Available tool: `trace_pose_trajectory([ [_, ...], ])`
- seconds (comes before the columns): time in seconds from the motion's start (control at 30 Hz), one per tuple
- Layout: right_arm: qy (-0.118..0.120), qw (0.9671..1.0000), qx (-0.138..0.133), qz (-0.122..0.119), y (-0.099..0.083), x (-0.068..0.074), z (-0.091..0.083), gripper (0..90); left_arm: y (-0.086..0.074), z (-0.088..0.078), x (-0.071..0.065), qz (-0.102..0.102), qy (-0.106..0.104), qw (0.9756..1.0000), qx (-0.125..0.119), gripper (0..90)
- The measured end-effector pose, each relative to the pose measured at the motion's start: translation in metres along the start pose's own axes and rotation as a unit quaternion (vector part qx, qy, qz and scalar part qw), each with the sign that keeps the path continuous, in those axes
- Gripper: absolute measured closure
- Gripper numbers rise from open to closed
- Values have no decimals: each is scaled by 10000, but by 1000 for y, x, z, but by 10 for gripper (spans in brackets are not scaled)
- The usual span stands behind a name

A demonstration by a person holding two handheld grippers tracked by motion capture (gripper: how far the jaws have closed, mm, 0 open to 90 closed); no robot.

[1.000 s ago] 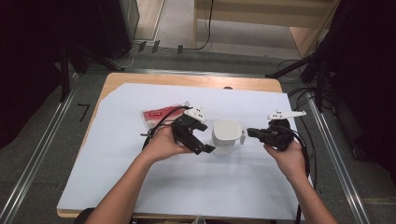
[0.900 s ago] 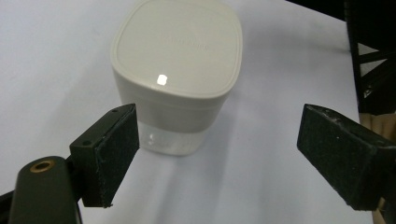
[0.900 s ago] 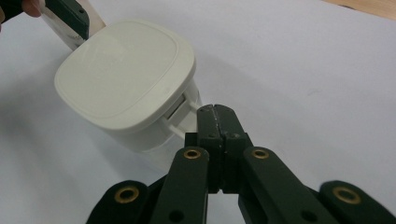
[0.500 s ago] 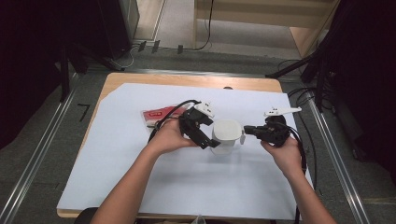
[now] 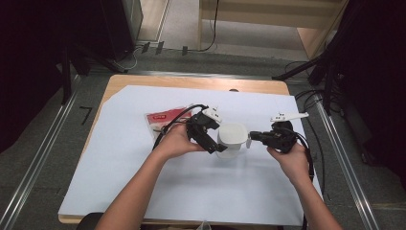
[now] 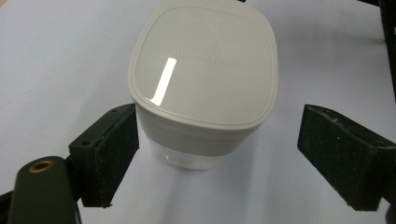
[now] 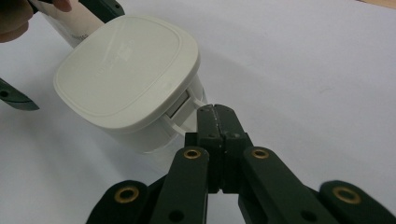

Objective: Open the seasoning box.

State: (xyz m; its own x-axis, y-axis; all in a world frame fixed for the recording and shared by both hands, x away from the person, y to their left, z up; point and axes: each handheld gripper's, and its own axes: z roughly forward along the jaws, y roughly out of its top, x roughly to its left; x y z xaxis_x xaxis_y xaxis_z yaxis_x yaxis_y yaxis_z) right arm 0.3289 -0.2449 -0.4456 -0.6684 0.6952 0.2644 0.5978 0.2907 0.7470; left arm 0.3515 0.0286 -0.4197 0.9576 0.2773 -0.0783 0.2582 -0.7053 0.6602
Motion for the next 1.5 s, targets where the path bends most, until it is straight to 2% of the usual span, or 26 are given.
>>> trace_pose_trajectory([
  [0.13, 7, 10000, 4, 4, 0, -1, 1, 900, 0, 8, 0, 23, 121, 9999, 93, 122],
  [0.27, -3, 10000, 1, -3, 0, 0, 0, 900, 2, 12, 2, -64, 89, 9999, 10, 143],
  [0.53, 16, 10000, -12, 2, 0, -1, 1, 900, 4, 19, 1, -170, 144, 9997, 63, 146],
  [0.73, -34, 10000, -13, 10, 0, 0, 2, 900, 5, 18, 3, -119, 112, 9998, 98, 158],
  [1.0, -80, 10000, 0, -22, -1, 1, 2, 900, 7, 19, 0, -104, 169, 9997, 143, 160],
  [1.13, -150, 9999, 16, -74, -1, 2, 3, 900, 9, 18, -3, -22, 216, 9995, 216, 159],
  [1.27, -155, 9998, 17, -78, -1, 3, 3, 900, 8, 17, 0, -96, 142, 9997, 168, 159],
  [1.33, -172, 9998, 8, -105, -1, 3, 3, 900, 9, 16, -1, -58, 182, 9997, 140, 161],
  [1.5, -26, 9999, -75, -64, 1, 6, 4, 900, 10, 17, -3, -46, 213, 9997, 105, 163],
])
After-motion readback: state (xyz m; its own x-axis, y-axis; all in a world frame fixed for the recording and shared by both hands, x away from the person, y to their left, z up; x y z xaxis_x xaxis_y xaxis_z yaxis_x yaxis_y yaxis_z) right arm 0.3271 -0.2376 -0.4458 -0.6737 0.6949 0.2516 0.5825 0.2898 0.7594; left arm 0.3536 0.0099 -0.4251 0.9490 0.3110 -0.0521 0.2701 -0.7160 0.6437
